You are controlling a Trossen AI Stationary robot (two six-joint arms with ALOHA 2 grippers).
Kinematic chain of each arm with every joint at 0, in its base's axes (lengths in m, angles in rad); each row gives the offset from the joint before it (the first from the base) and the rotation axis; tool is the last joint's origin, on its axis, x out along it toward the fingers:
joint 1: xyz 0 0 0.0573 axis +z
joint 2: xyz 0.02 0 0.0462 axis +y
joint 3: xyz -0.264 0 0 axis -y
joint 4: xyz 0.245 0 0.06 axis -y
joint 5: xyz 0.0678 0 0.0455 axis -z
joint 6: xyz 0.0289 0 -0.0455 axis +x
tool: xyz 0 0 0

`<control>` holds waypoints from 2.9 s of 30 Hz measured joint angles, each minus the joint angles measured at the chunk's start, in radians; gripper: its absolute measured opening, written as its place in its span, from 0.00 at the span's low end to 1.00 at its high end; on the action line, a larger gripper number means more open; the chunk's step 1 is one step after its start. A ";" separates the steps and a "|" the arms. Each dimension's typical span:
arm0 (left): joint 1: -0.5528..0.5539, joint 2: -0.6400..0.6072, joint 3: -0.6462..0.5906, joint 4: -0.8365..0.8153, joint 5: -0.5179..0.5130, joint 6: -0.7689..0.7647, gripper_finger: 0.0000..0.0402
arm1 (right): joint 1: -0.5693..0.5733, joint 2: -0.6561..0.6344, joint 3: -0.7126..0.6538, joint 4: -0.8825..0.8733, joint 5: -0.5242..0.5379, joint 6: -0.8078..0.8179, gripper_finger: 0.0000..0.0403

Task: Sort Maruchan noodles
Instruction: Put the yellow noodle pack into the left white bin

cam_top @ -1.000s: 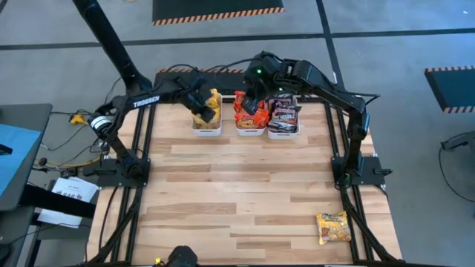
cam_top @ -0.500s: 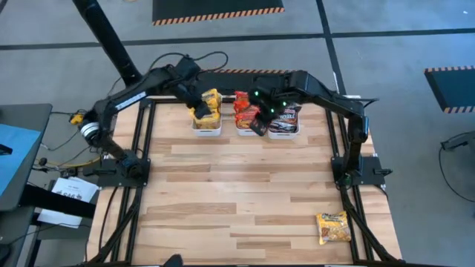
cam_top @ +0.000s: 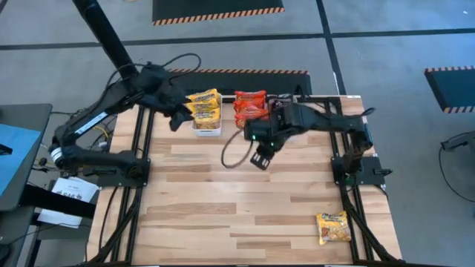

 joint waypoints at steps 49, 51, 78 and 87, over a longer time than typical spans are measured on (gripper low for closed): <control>-0.012 -0.214 -0.168 0.012 -0.068 -0.206 0.34 | 1.059 -0.380 -0.985 0.450 -0.137 1.587 0.53; -0.012 -0.214 -0.168 0.012 -0.068 -0.228 0.34 | 1.093 -0.380 -1.031 0.522 -0.137 1.627 0.55; -0.012 -0.214 -0.168 0.012 -0.120 -0.323 0.34 | 1.054 -0.349 -1.292 0.742 -0.234 1.027 0.57; -0.012 -0.214 -0.168 0.011 -0.121 -0.323 0.34 | 1.004 -0.360 -1.422 0.952 -0.326 1.037 0.52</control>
